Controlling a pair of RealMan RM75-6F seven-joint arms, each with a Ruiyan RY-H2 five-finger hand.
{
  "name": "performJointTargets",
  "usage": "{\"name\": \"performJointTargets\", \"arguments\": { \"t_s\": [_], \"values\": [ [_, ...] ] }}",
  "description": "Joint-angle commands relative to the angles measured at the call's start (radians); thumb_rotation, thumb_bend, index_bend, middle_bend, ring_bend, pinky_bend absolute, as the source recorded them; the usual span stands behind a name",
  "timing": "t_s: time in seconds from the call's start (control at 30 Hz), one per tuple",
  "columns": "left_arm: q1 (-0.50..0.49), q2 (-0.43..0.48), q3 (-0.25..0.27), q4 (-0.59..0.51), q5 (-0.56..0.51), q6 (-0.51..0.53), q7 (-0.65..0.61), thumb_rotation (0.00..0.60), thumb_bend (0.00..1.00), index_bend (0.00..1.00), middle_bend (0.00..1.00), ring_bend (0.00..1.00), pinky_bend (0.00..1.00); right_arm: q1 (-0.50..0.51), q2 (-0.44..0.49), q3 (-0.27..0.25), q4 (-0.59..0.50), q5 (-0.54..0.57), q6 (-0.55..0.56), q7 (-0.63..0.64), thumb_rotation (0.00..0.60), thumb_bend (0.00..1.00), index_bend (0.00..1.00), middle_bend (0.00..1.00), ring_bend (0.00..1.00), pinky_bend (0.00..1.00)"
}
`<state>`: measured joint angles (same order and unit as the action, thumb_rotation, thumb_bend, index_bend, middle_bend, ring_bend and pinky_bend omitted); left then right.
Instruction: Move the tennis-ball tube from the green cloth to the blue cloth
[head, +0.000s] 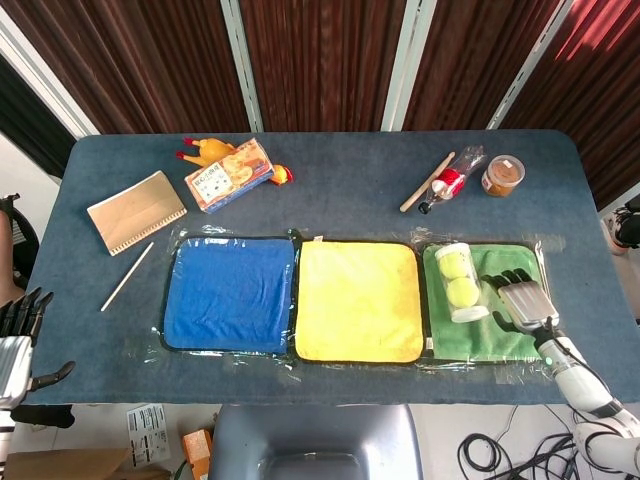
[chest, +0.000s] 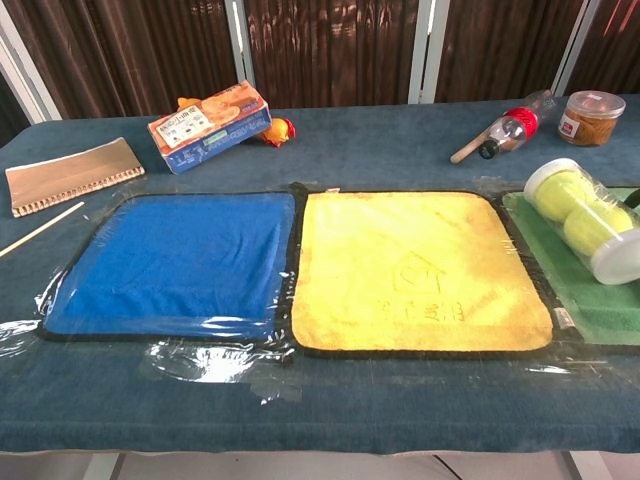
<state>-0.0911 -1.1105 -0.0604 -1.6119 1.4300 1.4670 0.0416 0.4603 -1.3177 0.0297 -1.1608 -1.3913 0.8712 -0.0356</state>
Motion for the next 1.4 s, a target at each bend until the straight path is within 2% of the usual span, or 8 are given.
{"name": "performJointTargets", "arguments": {
  "t_s": [0.03, 0.43, 0.9, 1.4],
  "values": [
    [0.001, 0.002, 0.0, -0.001, -0.001, 0.0, -0.003, 0.6, 0.03, 0.0, 0.0, 0.0, 0.04, 0.012, -0.008, 0.005, -0.011, 0.002, -0.004, -0.014, 0.6, 0.4, 0.19, 0.24, 0.11, 0.13],
    [0.009, 0.007, -0.001, -0.002, 0.01, 0.019, -0.019, 0.6, 0.03, 0.0, 0.0, 0.0, 0.04, 0.045, -0.017, -0.001, -0.083, 0.012, -0.032, -0.085, 0.6, 0.4, 0.19, 0.24, 0.11, 0.13],
    [0.024, 0.013, 0.002, -0.004, 0.025, 0.044, -0.038, 0.6, 0.03, 0.0, 0.0, 0.0, 0.04, 0.084, -0.015, 0.001, -0.157, 0.014, -0.061, -0.079, 0.6, 0.4, 0.16, 0.24, 0.11, 0.13],
    [0.039, 0.017, 0.004, 0.001, 0.043, 0.07, -0.062, 0.6, 0.03, 0.0, 0.0, 0.0, 0.04, 0.133, -0.041, 0.013, -0.207, 0.041, -0.081, -0.147, 0.6, 0.4, 0.16, 0.24, 0.11, 0.13]
  ]
}}
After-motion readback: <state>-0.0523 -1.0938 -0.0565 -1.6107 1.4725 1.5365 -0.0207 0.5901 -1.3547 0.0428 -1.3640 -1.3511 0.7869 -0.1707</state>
